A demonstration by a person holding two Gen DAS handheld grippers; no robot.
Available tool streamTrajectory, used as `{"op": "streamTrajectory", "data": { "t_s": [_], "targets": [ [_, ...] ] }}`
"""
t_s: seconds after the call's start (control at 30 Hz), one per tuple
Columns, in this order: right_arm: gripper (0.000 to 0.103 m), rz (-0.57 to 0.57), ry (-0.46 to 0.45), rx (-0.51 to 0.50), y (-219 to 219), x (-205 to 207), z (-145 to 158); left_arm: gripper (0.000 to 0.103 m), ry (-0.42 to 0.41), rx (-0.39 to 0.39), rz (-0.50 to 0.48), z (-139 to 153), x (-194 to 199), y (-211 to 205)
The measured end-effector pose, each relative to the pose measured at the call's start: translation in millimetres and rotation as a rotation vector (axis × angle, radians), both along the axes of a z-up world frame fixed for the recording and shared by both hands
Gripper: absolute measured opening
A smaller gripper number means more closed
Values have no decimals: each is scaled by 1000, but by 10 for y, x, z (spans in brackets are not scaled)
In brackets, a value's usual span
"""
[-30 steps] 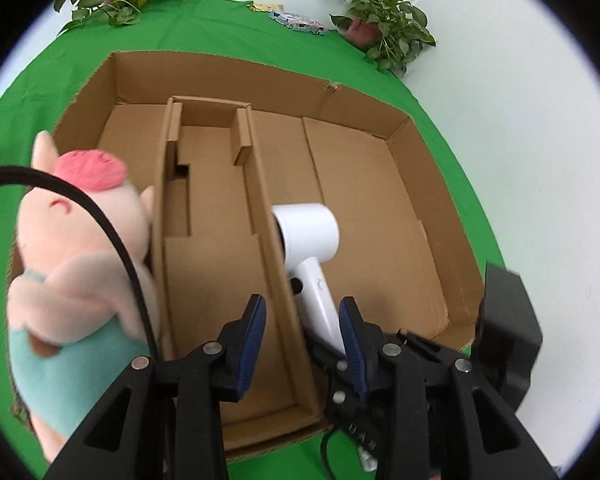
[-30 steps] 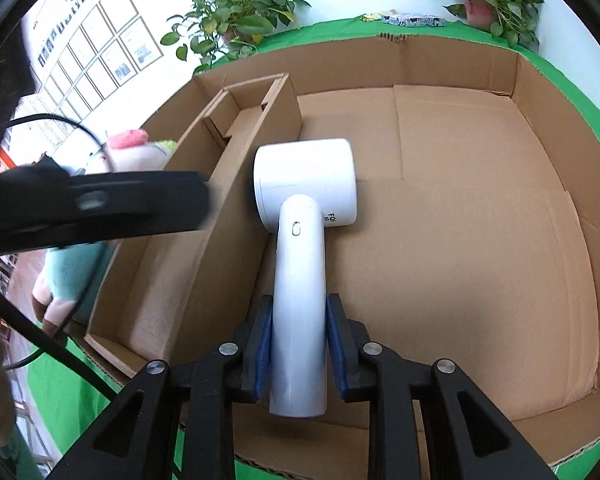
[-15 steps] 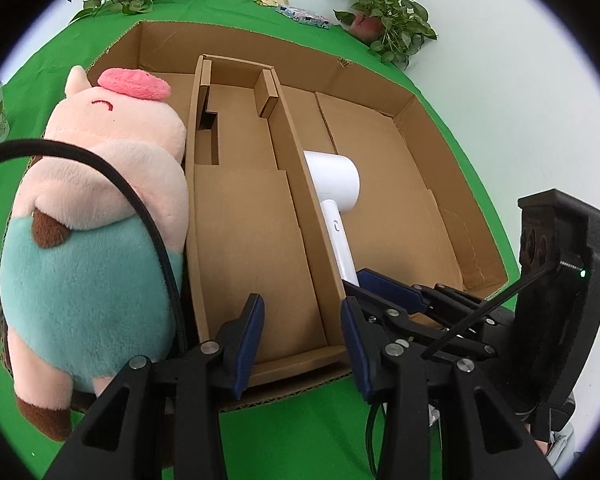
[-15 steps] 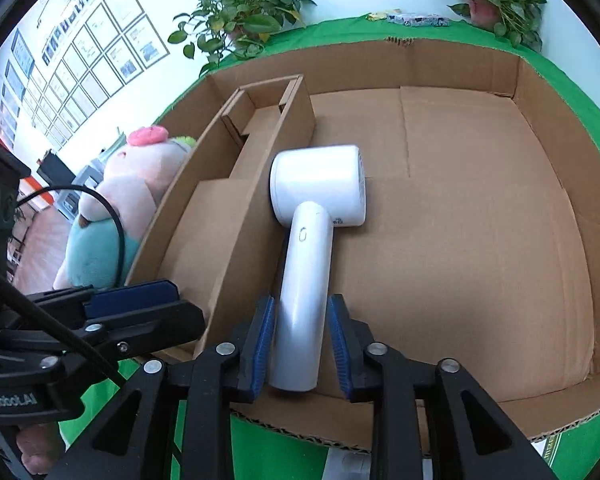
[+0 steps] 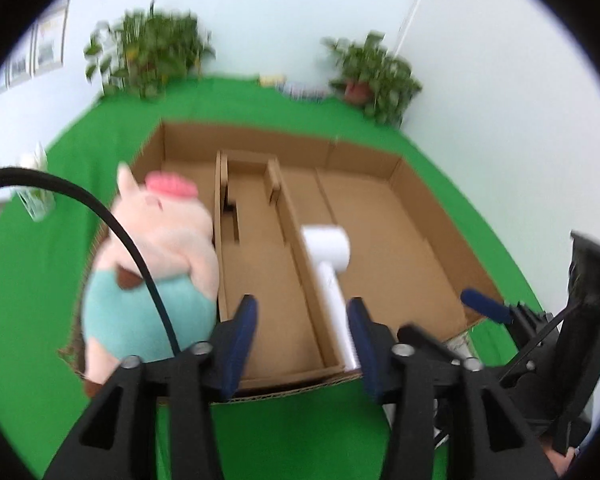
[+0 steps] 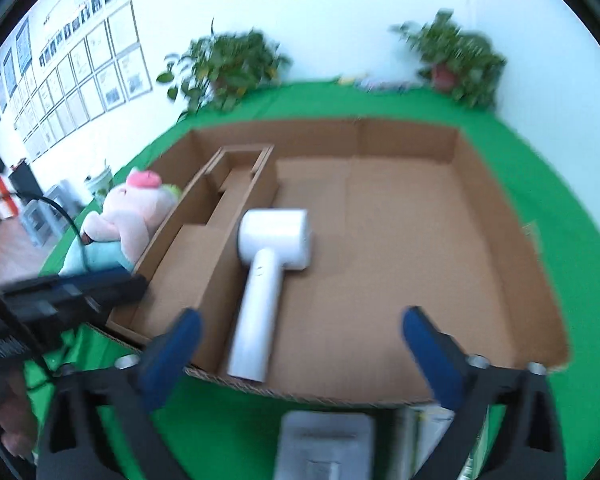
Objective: Organize objects
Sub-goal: 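Open the right gripper and withdraw it from the box, then move the right gripper to the white phone stand and grasp it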
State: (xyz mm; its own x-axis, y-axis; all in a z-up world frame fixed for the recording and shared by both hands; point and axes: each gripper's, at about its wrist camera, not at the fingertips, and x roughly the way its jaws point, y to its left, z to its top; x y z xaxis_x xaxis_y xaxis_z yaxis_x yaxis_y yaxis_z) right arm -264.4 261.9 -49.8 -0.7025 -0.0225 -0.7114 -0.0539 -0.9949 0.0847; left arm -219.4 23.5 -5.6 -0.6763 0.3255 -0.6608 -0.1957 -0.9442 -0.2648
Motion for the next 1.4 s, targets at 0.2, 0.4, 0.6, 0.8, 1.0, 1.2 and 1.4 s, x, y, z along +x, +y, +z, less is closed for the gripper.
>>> {"op": "streamTrajectory", "data": {
  "t_s": [0.2,0.4,0.6,0.8,1.0,1.2,1.4],
  "targets": [
    [102,-11,64,31,13,567,143,82,314,-145,113,424,567,133],
    [102,-21,145,48,55,909,346,82,358,-202,129,506,735,297],
    [102,-16,203,83,-28,1160,473,82,341,-236,187,459,770,350],
    [102,-36,190,99,-1,1351,433,83,325,-239,212,329,867,346],
    [102,-43,193,111,49,1511,356,82,334,-233,169,267,959,479],
    [102,-44,182,80,98,1593,262,82,301,-208,176,228,966,484],
    [102,-23,199,79,89,1677,241,82,313,-215,207,195,1050,442]
  ]
}}
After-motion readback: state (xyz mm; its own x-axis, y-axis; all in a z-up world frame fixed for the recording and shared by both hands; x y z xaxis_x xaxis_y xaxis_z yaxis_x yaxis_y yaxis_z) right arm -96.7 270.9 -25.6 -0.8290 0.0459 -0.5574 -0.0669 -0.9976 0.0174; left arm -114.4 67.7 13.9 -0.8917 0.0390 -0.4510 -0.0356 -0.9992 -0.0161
